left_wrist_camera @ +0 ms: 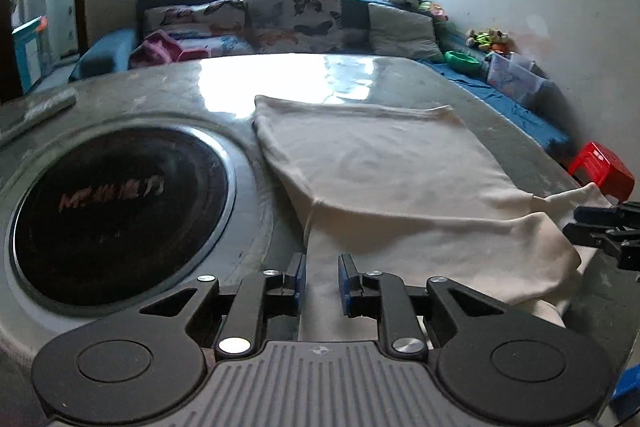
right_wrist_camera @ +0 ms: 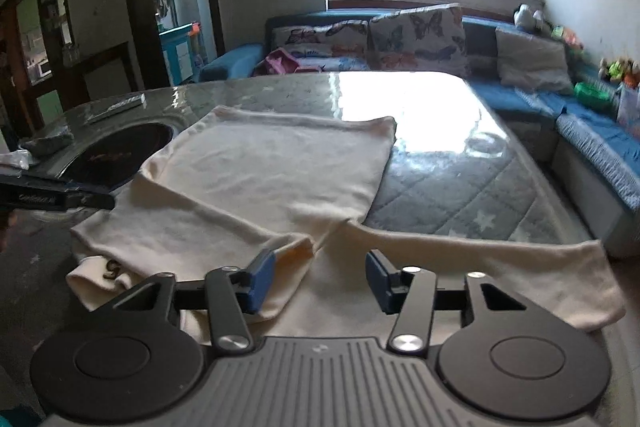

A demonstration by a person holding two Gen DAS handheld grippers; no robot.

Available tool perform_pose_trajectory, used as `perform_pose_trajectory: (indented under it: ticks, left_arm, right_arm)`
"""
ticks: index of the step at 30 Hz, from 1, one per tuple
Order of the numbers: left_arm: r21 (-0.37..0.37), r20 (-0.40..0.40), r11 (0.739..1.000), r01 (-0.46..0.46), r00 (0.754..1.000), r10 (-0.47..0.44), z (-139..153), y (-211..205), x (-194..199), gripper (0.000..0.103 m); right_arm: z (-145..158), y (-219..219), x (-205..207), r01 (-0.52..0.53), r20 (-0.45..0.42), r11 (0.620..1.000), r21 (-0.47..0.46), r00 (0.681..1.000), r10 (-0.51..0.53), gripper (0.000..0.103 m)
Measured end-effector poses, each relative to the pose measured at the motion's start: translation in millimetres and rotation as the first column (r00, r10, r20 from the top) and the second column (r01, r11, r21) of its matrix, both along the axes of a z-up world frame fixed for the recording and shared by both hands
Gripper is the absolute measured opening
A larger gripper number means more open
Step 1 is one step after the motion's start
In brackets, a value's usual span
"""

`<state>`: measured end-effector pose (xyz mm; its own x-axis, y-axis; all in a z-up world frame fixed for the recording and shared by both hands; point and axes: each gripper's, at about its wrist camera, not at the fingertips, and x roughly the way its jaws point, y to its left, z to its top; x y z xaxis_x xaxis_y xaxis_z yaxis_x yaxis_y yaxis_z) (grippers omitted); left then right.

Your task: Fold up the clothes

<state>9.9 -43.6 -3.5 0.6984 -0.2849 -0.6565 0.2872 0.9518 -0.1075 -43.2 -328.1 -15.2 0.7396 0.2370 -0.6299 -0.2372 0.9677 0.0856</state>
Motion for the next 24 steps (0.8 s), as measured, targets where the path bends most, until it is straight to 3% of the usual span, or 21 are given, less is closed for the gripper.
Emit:
perform_pose_trajectory:
  ticks: [5,11,17,19,21,24]
  left_arm:
    - [0.081,0.087,0.994,0.079,0.992,-0.086,4.2,-20.9,9.8,0.032]
    - [0.179,0.104,0.955,0.236,0.961,-0.257,3.7,-36.9,29.8,0.033]
    - [0.258,0.053,0.871,0.418,0.894,-0.445,2.0,-35.8,46.5,0.034]
    - [0.286,0.030,0.830,0.478,0.862,-0.507,0.8,-36.4,50.3,0.034]
    - [0.315,0.004,0.792,0.523,0.834,-0.552,-1.2,-36.6,53.7,0.034]
    - [0.319,-0.039,0.755,0.573,0.804,-0.594,-5.1,-33.1,60.5,0.034]
  right_arm:
    - [-5.2,1.6,1.2,0.004,-0.022,1.000,0.000,1.000,-0.004,0.049]
    - [-9.8,-7.1,3.7,0.028,-0.047,0.999,-0.016,0.998,-0.029,0.049]
    - [-14.1,-10.2,7.8,0.030,-0.067,0.999,-0.025,0.997,-0.031,0.050]
    - [-15.6,-10.6,9.3,0.030,-0.073,0.999,-0.031,0.997,-0.032,0.050]
    - [-16.6,-12.2,10.3,0.035,-0.079,0.999,-0.035,0.996,-0.038,0.050]
    - [-17.9,-15.1,11.1,0.044,-0.086,0.998,-0.040,0.995,-0.047,0.050]
